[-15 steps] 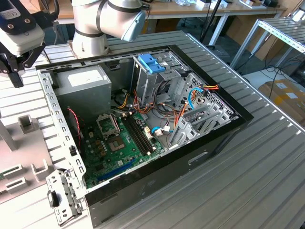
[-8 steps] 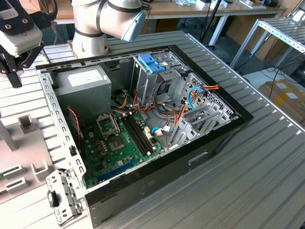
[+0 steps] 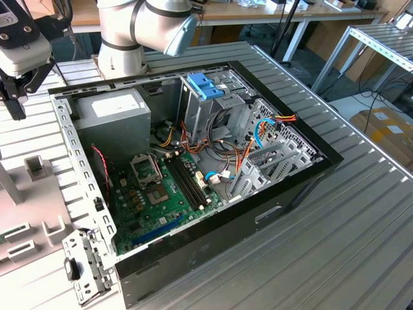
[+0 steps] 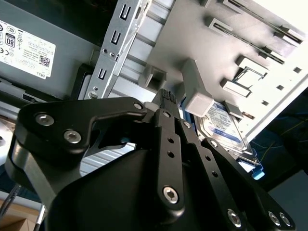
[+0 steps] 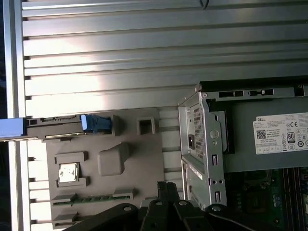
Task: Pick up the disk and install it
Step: 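Reach for the disk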
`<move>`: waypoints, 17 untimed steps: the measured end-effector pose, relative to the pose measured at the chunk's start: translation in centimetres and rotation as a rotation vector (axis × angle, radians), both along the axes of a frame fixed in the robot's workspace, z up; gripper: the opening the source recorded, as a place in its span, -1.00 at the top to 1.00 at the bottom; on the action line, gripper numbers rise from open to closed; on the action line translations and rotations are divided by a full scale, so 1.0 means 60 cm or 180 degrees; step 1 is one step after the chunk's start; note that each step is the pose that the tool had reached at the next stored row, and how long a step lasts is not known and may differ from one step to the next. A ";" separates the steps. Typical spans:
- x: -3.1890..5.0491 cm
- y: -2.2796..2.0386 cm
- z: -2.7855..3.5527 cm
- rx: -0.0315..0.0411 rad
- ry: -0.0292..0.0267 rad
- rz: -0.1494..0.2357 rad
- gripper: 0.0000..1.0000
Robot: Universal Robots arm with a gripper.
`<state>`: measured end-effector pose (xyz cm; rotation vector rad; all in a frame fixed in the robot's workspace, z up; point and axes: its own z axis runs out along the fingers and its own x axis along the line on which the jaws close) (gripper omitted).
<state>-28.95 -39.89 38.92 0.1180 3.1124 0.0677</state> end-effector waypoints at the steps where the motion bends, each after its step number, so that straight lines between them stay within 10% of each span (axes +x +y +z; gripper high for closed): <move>1: -0.001 0.0000 0.000 0.0000 0.0000 0.0000 0.79; 17: -0.017 0.0000 -0.002 0.0000 0.0000 0.0000 0.79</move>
